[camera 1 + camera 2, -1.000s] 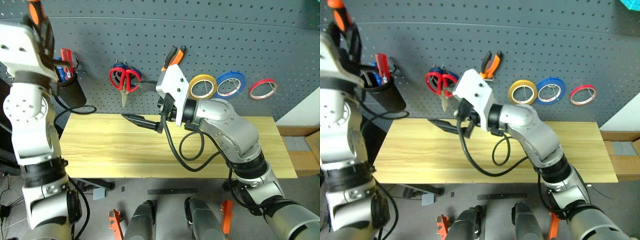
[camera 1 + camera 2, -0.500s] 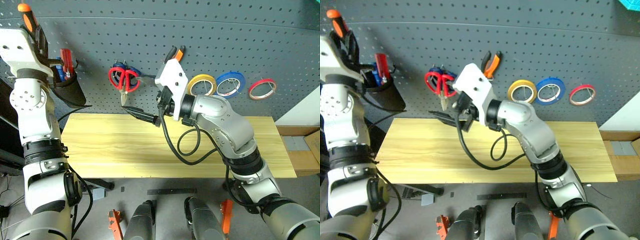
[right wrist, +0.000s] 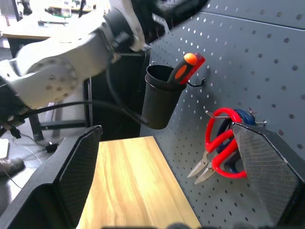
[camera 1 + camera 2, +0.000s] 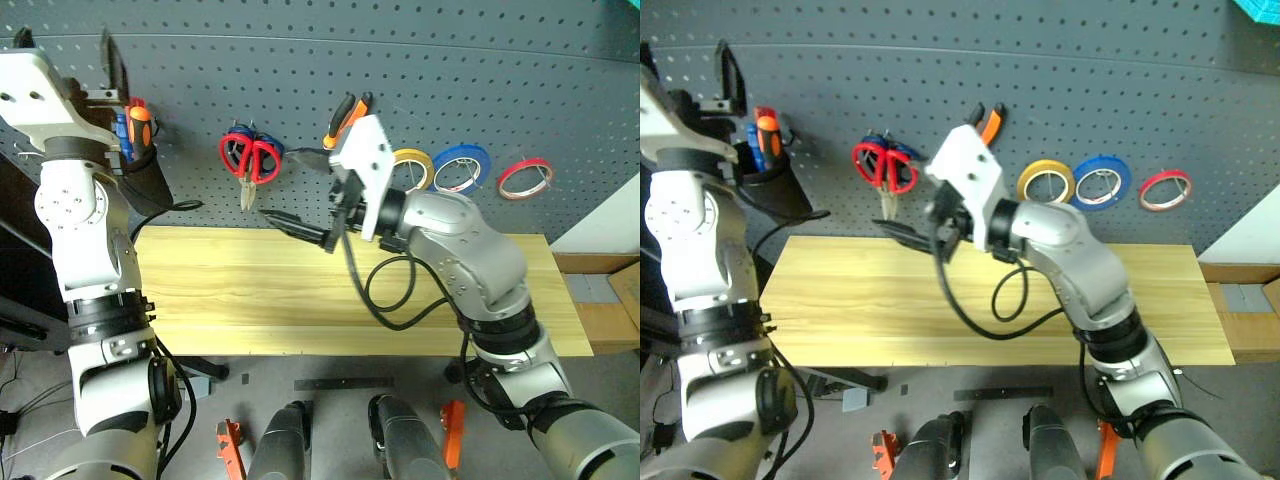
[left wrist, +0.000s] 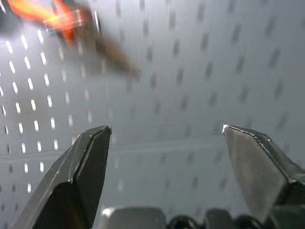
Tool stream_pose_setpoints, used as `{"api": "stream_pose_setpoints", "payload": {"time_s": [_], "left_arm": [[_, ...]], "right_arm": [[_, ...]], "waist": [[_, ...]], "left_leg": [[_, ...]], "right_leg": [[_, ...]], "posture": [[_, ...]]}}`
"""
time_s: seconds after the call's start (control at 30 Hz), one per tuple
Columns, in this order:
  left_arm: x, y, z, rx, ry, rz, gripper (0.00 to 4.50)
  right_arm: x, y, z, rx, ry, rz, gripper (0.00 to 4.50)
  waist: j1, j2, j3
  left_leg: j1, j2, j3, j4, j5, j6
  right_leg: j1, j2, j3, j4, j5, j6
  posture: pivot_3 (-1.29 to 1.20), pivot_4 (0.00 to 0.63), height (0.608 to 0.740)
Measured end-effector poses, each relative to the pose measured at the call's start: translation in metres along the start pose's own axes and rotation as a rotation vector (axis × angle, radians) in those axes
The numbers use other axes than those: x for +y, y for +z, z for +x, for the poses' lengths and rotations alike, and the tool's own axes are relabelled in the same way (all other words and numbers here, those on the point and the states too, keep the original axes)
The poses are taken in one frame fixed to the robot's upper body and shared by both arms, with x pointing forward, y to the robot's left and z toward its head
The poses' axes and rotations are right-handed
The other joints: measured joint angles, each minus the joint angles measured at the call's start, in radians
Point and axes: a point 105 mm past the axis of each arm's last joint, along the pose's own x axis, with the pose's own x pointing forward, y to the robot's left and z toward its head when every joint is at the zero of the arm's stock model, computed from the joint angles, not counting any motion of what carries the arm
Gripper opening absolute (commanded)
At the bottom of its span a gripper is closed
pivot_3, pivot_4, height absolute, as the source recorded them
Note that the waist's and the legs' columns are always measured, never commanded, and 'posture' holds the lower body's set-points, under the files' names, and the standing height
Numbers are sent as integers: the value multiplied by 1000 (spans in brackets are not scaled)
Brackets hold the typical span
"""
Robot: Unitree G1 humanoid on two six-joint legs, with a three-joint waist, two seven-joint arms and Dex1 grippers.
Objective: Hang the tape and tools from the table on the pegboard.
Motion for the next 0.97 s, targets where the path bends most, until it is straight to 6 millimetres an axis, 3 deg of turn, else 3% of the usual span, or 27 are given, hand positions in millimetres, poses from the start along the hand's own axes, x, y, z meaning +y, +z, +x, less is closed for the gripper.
{"api": "stream_pose_setpoints", "payload": {"time_s": [0.07,0.23,0.43,0.47,0.57,0.63,0.7,0.87,0.97], "left_arm": [[-25,-4,-14,77,-122,-19,4109],[-62,-61,-72,456,-274,-98,4109],[-101,-73,-127,610,-465,-184,4109],[-101,-78,-135,636,-474,-179,4109],[-95,-105,-171,734,-491,-171,4109],[-88,-123,-189,774,-483,-147,4109],[-84,-136,-200,787,-481,-110,4109],[-66,-166,-216,821,-334,-65,4109],[-53,-176,-221,834,-260,-33,4109]], "right_arm": [[-5,-5,-16,11,-26,23,4500],[-10,-34,-53,102,-111,86,4500],[-4,-85,-79,187,-306,176,4500],[-6,-92,-83,189,-351,180,4500],[-8,-140,-108,255,-546,196,4500],[-9,-174,-124,337,-634,189,4500],[-9,-195,-133,378,-668,169,4500],[-16,-235,-156,449,-792,188,4500],[-20,-249,-172,483,-855,203,4500]], "waist": [[2,1,-6],[-2,0,-20],[0,4,-55],[-1,4,-61],[-1,5,-80],[-2,7,-90],[-1,7,-97],[-1,7,-134],[0,7,-148]], "left_leg": [[0,0,0,1,0,0],[2,0,1,4,0,0],[3,2,5,5,0,0],[8,0,6,5,0,0],[33,-1,9,-9,-1,1],[35,0,11,-8,0,1],[35,0,12,-8,1,3],[36,0,12,-8,1,3],[36,0,12,-8,1,3]], "right_leg": [[1,0,0,0,0,0],[3,3,1,3,0,0],[6,4,2,2,0,0],[11,4,3,1,0,0],[38,6,2,-18,-4,2],[38,7,4,-18,-5,-2],[38,7,5,-18,-3,-2],[38,8,6,-17,1,2],[38,8,6,-17,1,2]], "posture": [[-33,154,740],[-26,125,740],[-39,92,740],[-40,87,740],[-54,70,740],[-54,58,740],[-51,45,740],[-38,24,740],[-28,11,740]]}}
